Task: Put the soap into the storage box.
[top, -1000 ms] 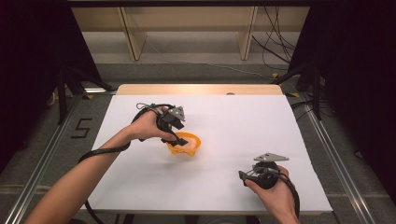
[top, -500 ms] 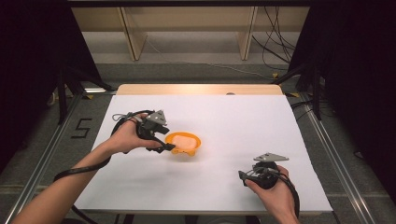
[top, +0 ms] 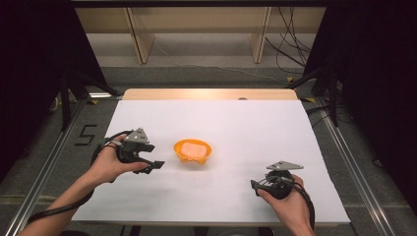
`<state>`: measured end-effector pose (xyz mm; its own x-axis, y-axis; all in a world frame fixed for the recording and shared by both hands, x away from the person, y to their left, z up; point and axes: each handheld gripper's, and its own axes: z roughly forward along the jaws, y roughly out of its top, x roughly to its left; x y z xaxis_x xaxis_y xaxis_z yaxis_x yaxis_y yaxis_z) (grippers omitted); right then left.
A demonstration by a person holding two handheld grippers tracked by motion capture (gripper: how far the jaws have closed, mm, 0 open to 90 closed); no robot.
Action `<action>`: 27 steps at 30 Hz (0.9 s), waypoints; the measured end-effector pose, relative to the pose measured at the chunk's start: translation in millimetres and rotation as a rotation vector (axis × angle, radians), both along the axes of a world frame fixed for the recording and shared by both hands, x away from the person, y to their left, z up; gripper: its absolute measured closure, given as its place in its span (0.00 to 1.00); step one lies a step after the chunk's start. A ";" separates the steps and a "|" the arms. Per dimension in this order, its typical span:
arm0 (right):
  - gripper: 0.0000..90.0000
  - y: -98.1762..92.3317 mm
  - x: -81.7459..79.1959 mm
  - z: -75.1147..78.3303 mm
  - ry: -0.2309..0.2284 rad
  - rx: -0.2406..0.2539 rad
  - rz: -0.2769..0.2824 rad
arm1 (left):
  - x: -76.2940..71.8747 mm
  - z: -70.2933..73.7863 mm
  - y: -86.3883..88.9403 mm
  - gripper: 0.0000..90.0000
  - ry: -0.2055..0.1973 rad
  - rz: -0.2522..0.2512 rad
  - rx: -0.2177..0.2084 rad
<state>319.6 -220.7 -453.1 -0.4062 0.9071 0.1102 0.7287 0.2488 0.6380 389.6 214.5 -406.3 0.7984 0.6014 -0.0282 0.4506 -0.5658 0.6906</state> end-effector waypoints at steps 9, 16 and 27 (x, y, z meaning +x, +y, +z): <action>0.45 3.6 1.6 -0.3 0.001 0.010 0.005 | -22.9 -25.5 19.8 0.31 0.033 0.082 -0.007; 0.45 5.6 2.9 -0.8 0.006 0.006 0.021 | -40.8 -56.7 32.3 0.32 0.009 0.192 -0.050; 0.44 7.5 3.8 -0.3 -0.005 0.008 0.046 | -44.7 -63.4 43.4 0.31 0.025 0.213 -0.020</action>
<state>323.5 -213.2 -453.4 -0.4477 0.8867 0.1151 0.7133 0.2766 0.6439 344.9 257.9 -469.6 0.6519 0.7559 -0.0598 0.5756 -0.4420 0.6880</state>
